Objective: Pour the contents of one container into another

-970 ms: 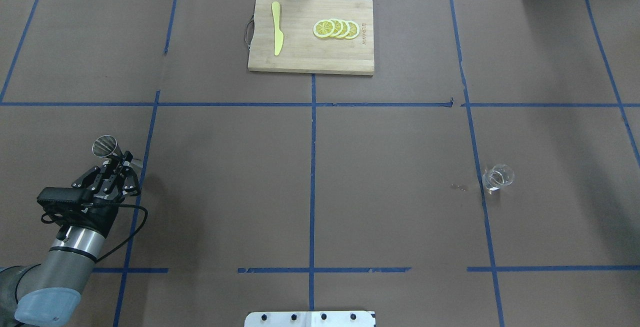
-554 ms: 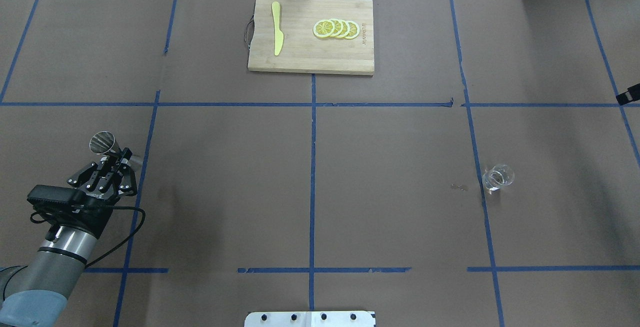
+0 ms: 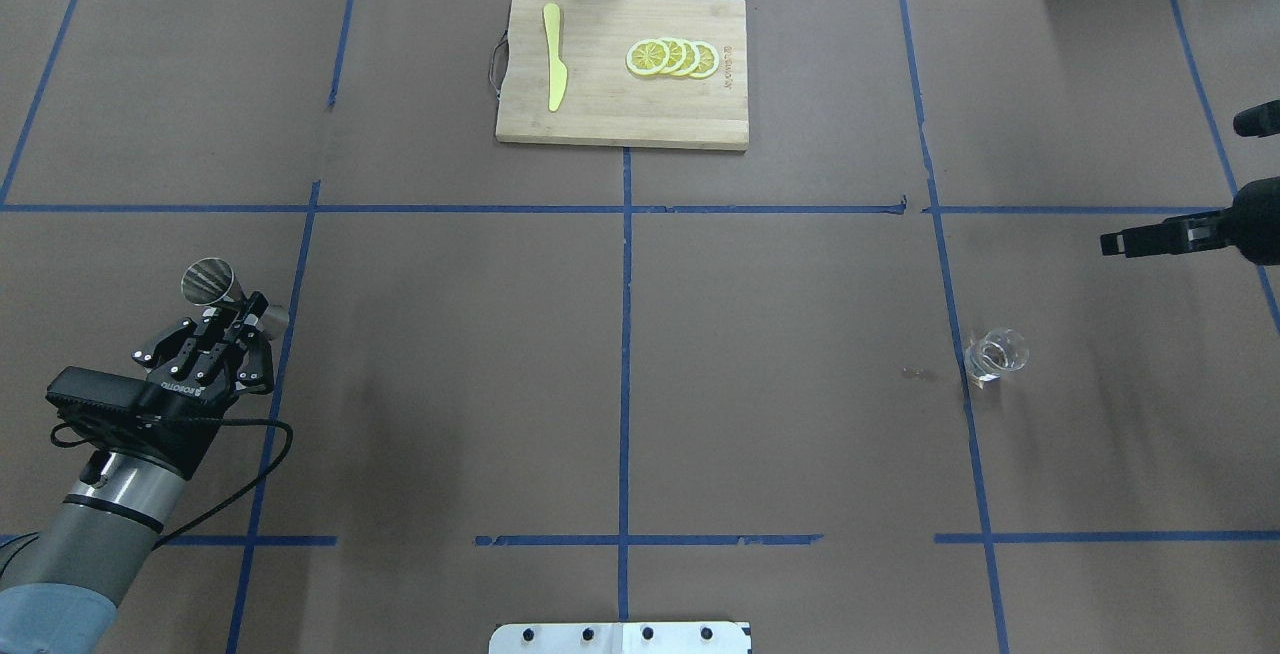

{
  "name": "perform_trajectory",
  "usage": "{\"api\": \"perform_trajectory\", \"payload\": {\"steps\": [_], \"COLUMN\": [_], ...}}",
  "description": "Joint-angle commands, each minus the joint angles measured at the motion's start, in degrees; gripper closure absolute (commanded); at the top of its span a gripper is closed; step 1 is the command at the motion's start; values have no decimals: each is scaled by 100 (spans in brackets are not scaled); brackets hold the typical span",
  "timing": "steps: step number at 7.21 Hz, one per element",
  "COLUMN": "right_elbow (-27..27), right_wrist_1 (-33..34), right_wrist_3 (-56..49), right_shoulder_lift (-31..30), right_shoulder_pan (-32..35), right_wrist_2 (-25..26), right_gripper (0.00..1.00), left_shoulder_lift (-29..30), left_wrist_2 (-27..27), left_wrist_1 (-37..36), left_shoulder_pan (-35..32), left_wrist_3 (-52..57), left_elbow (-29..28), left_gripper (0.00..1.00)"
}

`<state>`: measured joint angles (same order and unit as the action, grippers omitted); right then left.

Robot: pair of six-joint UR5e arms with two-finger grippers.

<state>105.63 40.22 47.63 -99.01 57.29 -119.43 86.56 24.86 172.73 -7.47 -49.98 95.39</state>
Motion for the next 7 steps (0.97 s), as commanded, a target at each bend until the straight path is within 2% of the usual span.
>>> {"api": "perform_trajectory", "payload": {"steps": [1, 3, 4, 6, 7], "right_elbow": [911, 1195, 1222, 1188, 1048], "right_wrist_1": [-225, -294, -382, -226, 36], "right_wrist_3": [1270, 1887, 2403, 2532, 2575], "right_shoulder_lift": [-311, -1046, -1128, -1244, -1226], "right_shoulder_pan": [-1520, -2936, -3683, -5064, -5357], "right_wrist_2": [2183, 4601, 5778, 8099, 8598], "right_gripper": [0, 2, 5, 5, 4], "left_shoulder_lift": [46, 54, 63, 186, 195], "left_wrist_2": [10, 10, 10, 10, 10], "left_wrist_1": [7, 7, 7, 7, 7], "left_shoulder_pan": [8, 35, 43, 44, 44], "left_wrist_3": [85, 85, 85, 76, 76], "left_elbow": [-21, -30, -12, -65, -65], "left_gripper": [100, 100, 100, 100, 100]}}
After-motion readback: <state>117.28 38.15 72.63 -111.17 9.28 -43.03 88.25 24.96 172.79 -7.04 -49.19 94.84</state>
